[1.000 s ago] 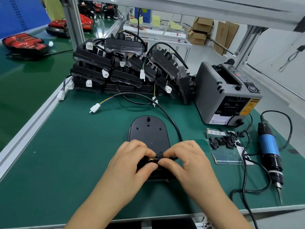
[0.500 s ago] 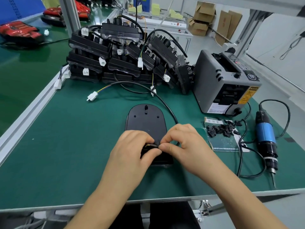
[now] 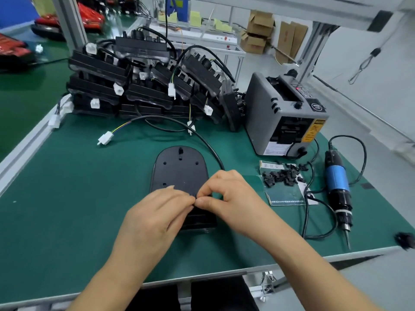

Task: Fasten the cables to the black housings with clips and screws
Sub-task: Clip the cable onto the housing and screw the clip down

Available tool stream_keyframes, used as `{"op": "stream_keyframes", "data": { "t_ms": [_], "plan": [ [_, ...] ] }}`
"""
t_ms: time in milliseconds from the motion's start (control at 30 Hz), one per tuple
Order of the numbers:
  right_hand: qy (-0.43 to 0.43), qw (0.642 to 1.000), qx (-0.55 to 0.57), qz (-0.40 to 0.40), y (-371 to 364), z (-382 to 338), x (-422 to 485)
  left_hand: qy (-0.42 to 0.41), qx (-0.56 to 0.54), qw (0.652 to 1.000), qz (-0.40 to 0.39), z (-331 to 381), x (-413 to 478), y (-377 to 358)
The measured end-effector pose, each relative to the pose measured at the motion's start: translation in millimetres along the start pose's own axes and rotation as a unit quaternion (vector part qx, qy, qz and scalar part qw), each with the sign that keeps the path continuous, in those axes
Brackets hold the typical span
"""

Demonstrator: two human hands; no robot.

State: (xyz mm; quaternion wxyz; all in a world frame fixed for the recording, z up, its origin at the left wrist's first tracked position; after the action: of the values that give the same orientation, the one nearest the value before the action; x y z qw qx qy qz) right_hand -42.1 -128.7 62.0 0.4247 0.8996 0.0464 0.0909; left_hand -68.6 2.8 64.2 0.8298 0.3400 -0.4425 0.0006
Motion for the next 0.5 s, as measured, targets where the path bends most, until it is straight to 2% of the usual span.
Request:
{"op": "stream_keyframes", "data": {
  "t_ms": [167,267,333,400,433,500],
  "plan": [
    [-0.020,1.000,0.012,0.008,11.3,7.1,-1.7,-0.016,0.008,1.000,0.020,-1.7,-2.2,-0.1],
    [-0.074,0.995,-0.040,0.054,54.5,36.9,-2.1,-0.018,0.000,0.999,0.028,-0.8,-2.6,0.5],
    [-0.152,0.974,-0.149,0.077,91.7,73.6,-3.3,-0.015,-0.002,0.999,0.033,0.2,-2.4,0.9],
    [-0.238,0.931,-0.271,0.057,119.0,112.9,-4.7,-0.010,-0.002,0.999,0.035,0.4,-2.2,0.5],
    [-0.262,0.914,-0.308,0.040,125.4,129.3,-3.8,-0.009,-0.002,0.999,0.035,0.3,-2.4,0.2],
    [-0.276,0.902,-0.331,0.013,126.2,150.1,2.7,-0.010,0.000,0.999,0.038,-0.2,-2.5,-0.3]
  ]
}}
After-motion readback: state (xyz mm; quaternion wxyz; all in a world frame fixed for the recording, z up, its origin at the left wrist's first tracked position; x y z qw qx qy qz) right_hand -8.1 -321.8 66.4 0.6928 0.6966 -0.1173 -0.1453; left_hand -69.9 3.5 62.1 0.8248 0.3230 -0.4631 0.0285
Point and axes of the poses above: each hand's wrist, its own x-axis towards the middle knuckle, its own y-axis out of the back of the hand, z = x × y, the point moved 8 cm from there along x, towards the middle knuckle, and after that the axes turned 4 degrees about z, right-handed, at the moved point
